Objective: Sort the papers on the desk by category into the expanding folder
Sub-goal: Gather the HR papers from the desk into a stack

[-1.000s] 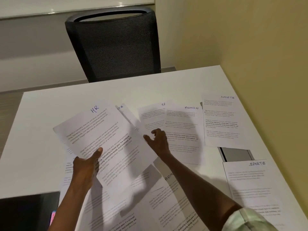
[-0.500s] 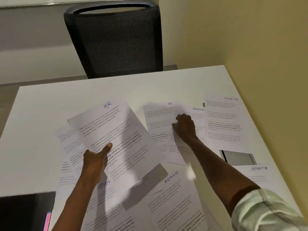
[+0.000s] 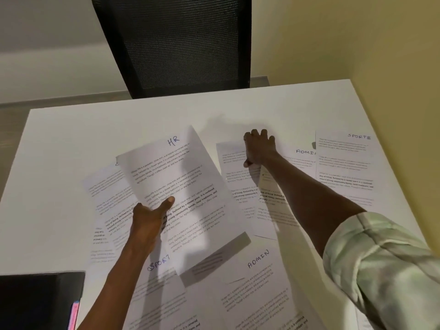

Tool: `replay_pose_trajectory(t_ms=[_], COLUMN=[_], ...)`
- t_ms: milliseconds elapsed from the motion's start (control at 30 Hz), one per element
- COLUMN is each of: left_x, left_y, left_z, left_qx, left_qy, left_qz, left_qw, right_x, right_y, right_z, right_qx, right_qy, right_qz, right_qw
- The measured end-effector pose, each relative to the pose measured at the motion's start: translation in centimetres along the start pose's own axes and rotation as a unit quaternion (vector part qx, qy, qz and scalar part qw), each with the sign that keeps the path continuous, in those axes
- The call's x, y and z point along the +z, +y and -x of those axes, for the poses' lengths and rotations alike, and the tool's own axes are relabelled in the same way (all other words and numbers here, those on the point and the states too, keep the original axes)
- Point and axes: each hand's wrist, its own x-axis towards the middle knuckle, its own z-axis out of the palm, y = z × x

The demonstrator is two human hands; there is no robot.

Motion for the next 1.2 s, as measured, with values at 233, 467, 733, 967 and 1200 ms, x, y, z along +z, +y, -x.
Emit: replay_pose_trajectory(t_ms=[233, 467, 733, 967, 1200], left_x=[-1.1, -3.5, -8.0, -8.4, -7.5], left_y=[0.4, 1.8, 4.3, 6.9, 6.9], left_z=[1.3, 4.3, 7.0, 10.4, 13.1], left_qx=[0.016, 0.046, 0.16, 0.228, 0.219], left_qy=[0.018, 0.075, 0.179, 0.092, -0.061], left_qz=[-0.009, -0.017, -0.096, -0.108, -0.112], left_qw=[1.0, 0.996, 0.966, 0.963, 0.968], right_x=[-1.0, -7.1, -16.2, -24.4, -28.9], right_y=[-0.6, -0.4, -1.8, -5.4, -8.2], right_z=[0.6, 5.3, 14.4, 22.8, 28.2], right_qx=[-0.002, -0.104, -0.201, -0.283, -0.298], right_qy=[0.023, 0.067, 0.05, 0.012, -0.057], right_qz=[-0.09, -0.255, -0.221, -0.144, -0.098], right_qw=[0.996, 0.959, 0.953, 0.948, 0.948])
